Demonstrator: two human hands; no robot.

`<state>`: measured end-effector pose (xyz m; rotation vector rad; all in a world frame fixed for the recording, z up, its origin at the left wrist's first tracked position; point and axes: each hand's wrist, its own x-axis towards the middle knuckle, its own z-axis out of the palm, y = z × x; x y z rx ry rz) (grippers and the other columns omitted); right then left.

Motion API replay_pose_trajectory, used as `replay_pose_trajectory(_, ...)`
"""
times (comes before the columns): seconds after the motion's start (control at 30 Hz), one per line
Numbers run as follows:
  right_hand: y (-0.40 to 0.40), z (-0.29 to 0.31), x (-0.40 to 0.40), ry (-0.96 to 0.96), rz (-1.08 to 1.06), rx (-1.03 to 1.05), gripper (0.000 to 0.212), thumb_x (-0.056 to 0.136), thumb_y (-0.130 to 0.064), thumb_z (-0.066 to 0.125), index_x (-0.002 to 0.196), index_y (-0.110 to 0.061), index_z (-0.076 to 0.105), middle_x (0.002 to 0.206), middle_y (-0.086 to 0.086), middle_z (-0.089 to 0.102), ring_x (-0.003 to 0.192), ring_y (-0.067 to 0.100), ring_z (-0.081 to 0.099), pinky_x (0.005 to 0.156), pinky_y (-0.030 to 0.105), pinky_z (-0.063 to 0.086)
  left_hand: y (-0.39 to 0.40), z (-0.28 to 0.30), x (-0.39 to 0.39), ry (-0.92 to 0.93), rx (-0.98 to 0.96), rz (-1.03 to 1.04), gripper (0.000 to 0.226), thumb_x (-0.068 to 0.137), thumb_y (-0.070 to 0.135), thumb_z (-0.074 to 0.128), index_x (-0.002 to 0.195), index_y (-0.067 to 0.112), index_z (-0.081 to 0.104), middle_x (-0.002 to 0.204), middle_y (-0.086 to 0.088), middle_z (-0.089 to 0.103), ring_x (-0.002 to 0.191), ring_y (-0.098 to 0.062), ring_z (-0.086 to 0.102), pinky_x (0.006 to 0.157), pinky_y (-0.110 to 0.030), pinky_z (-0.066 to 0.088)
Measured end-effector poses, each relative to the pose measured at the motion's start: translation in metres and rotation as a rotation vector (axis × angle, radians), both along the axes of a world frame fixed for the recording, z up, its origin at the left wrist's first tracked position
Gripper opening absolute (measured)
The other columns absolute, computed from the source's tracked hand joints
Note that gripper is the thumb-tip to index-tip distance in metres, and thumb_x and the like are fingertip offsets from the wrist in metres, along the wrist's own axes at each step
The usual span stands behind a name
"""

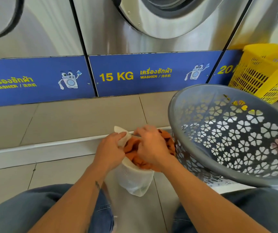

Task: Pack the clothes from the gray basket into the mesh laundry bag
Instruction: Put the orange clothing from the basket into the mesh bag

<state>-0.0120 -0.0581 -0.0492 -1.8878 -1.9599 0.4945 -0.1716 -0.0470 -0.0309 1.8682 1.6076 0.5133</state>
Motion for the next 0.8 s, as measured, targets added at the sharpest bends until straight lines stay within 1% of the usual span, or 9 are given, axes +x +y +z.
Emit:
replay_pose_trajectory(0.07, -0.008, -0.01, 0.013, -0.062, -0.152, -0.152, 0.059, 0.078, -0.031, 0.058, 0.135, -0.03, 0.045, 0.134, 0.008, 0.046, 0.125, 0.032, 0.044, 0.098, 0.045, 0.045, -0.001, 0.0, -0.001, 0.007, -0.017, 0.011, 0.053, 0.09, 0.005, 0.055, 0.137, 0.029, 0.052, 0.143, 0.003, 0.049, 0.127, -0.021, 0.047, 0.099, -0.026, 0.038)
replay_pose_trajectory(0.17, -0.028, -0.034, 0.023, 0.298, -0.19, -0.543, 0.069, 0.079, -0.033, 0.061, 0.142, -0.041, 0.035, 0.143, 0.001, 0.046, 0.134, 0.029, 0.044, 0.109, 0.046, 0.04, -0.004, -0.002, -0.003, 0.036, -0.049, 0.005, 0.052, 0.093, 0.011, 0.056, 0.139, 0.033, 0.049, 0.146, 0.004, 0.046, 0.129, -0.021, 0.046, 0.103, -0.03, 0.04)
replay_pose_trajectory(0.23, -0.035, -0.041, 0.023, 0.487, -0.253, -0.533, 0.057, 0.084, -0.017, 0.063, 0.135, -0.036, 0.045, 0.131, -0.005, 0.053, 0.12, 0.018, 0.054, 0.104, 0.038, 0.046, -0.006, -0.004, -0.003, 0.05, -0.067, -0.005, 0.052, 0.093, 0.012, 0.056, 0.14, 0.034, 0.047, 0.147, 0.004, 0.044, 0.129, -0.021, 0.045, 0.105, -0.032, 0.039)
replay_pose_trajectory(0.3, -0.035, -0.048, 0.025, 0.627, -0.36, -0.452, 0.032, 0.084, -0.002, 0.061, 0.11, -0.02, 0.06, 0.109, 0.001, 0.064, 0.095, 0.012, 0.061, 0.092, 0.041, 0.055, -0.004, -0.005, -0.005, 0.058, -0.081, 0.005, 0.053, 0.093, 0.011, 0.056, 0.141, 0.034, 0.047, 0.148, 0.004, 0.044, 0.13, -0.022, 0.045, 0.106, -0.033, 0.039)
replay_pose_trajectory(0.37, -0.033, -0.051, 0.029, 0.722, -0.454, -0.443, 0.015, 0.089, 0.002, 0.059, 0.098, -0.01, 0.061, 0.09, 0.002, 0.063, 0.087, 0.016, 0.061, 0.083, 0.04, 0.057, -0.003, -0.006, -0.006, 0.059, -0.091, 0.021, 0.052, 0.094, 0.012, 0.056, 0.141, 0.034, 0.047, 0.147, 0.003, 0.044, 0.128, -0.022, 0.046, 0.104, -0.032, 0.04)
replay_pose_trajectory(0.53, -0.029, -0.062, 0.042, 0.657, -0.524, -0.69, 0.037, 0.101, -0.015, 0.052, 0.138, -0.012, 0.049, 0.139, 0.021, 0.054, 0.12, 0.033, 0.055, 0.1, 0.04, 0.044, -0.001, -0.003, 0.004, 0.067, -0.083, -0.007, 0.054, 0.094, 0.011, 0.056, 0.141, 0.035, 0.046, 0.148, 0.005, 0.043, 0.129, -0.022, 0.045, 0.104, -0.032, 0.04)
replay_pose_trajectory(0.6, -0.028, -0.076, 0.045, 0.788, -0.565, -0.771, 0.038, 0.099, -0.024, 0.054, 0.137, -0.025, 0.051, 0.133, 0.019, 0.061, 0.117, 0.04, 0.06, 0.099, 0.052, 0.051, 0.0, -0.003, 0.008, 0.079, -0.079, -0.02, 0.055, 0.093, 0.01, 0.056, 0.142, 0.035, 0.045, 0.149, 0.006, 0.041, 0.131, -0.022, 0.043, 0.105, -0.033, 0.039)
replay_pose_trajectory(0.67, -0.029, -0.089, 0.045, 0.883, -0.592, -0.738, 0.034, 0.091, -0.025, 0.06, 0.125, -0.033, 0.06, 0.117, 0.012, 0.07, 0.103, 0.036, 0.068, 0.083, 0.059, 0.059, 0.001, -0.003, 0.009, 0.082, -0.077, -0.023, 0.056, 0.092, 0.009, 0.056, 0.142, 0.033, 0.046, 0.149, 0.006, 0.041, 0.132, -0.022, 0.043, 0.105, -0.033, 0.038)
replay_pose_trajectory(0.8, -0.016, -0.089, 0.037, 0.843, -0.692, -0.422, 0.024, 0.085, -0.01, 0.055, 0.098, -0.025, 0.069, 0.1, 0.01, 0.073, 0.091, 0.026, 0.068, 0.082, 0.047, 0.06, 0.004, -0.009, 0.006, 0.073, -0.077, 0.014, 0.056, 0.09, 0.006, 0.055, 0.14, 0.031, 0.049, 0.148, 0.006, 0.043, 0.133, -0.021, 0.042, 0.106, -0.03, 0.035)
